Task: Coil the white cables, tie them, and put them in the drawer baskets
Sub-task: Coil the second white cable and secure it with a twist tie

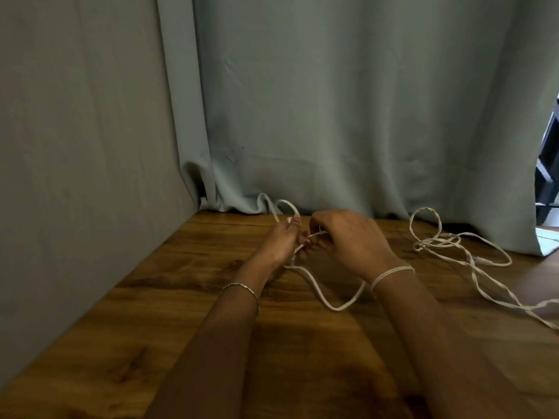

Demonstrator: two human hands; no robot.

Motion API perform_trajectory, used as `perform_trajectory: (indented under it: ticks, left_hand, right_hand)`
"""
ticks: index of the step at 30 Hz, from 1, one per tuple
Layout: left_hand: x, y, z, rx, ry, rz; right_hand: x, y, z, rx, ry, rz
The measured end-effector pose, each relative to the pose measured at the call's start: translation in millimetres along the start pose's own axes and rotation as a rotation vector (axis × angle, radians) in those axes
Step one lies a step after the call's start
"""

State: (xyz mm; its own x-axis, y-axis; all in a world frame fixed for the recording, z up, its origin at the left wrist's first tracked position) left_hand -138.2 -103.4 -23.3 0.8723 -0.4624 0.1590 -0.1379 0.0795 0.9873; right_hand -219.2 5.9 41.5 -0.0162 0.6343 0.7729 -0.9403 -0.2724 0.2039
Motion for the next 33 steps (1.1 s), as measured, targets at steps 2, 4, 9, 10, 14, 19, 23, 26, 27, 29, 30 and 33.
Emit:
perform_trajectory:
  ticks: [2, 4, 9, 10, 14, 19, 23, 26, 27, 29, 30, 33]
  left_hand:
    - [-4.9, 0.2, -2.6, 0.029, -0.079, 0.054]
    - [-6.7, 3.1, -5.6, 0.051, -0.144, 0.013]
    - [-11.0, 12.7, -22.1, 0.17, -0.401, -0.097]
    - [-10.6, 12.8, -24.7, 0.198, -0.442, -0.115]
    - [-7.7, 9.4, -30.8, 0.285, -0.583, -0.153]
    - [-22.6, 24.6, -44.0, 0.265, -0.818, -0.307]
    - [-21.0, 28.7, -32.5, 0.289, -0.618, -0.544]
    - [-19.4, 26.2, -23.6, 0.262, -0.454, -0.671]
    - [-20.7, 25.9, -21.2, 0.247, -0.422, -0.717]
    - [-23.0, 27.9, -18.4, 0.227, -0.396, -0.852]
    - [-22.3, 29.6, -17.3, 0.207, -0.396, -0.921]
    - [-15.2, 32.3, -14.5, 0.102, -0.385, -0.987]
  right_hand:
    - [-1.7, 3.5, -2.2, 0.033, 0.015, -0.08]
    - [-5.8, 9.5, -3.5, 0.036, 0.036, -0.166]
    - [-19.9, 13.9, -4.7, 0.061, 0.033, -0.195]
    - [-21.9, 12.8, -5.0, 0.07, 0.033, -0.188]
    - [-25.1, 9.6, -4.0, 0.069, 0.008, -0.143]
    - [-29.7, 22.8, -9.4, -0.07, -0.001, 0.031]
    - [-41.9, 33.9, -13.4, -0.171, -0.05, -0.003]
    - [-45.5, 35.3, -13.7, -0.224, -0.042, -0.027]
    - [-47.6, 33.1, -13.7, -0.235, -0.053, -0.003]
    - [-51.9, 29.1, -14.8, -0.265, -0.11, 0.046]
    - [-53.8, 28.2, -15.5, -0.281, -0.15, 0.064]
    - [-56.9, 25.4, -15.3, -0.295, -0.258, 0.123]
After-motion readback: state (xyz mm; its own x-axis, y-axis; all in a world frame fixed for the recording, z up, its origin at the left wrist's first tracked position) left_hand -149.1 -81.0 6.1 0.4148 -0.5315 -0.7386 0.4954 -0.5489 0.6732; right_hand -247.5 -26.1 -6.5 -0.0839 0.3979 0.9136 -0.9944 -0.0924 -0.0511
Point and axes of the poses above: each hand's wrist, its own z-axis towards the middle knuckle, its own x-axis out of the back of the hand, y = z × x, the point moved 5 cm from there along z, towards the middle knuckle, and after that the axes turned 12 degrees about x, right-handed, at the moved point
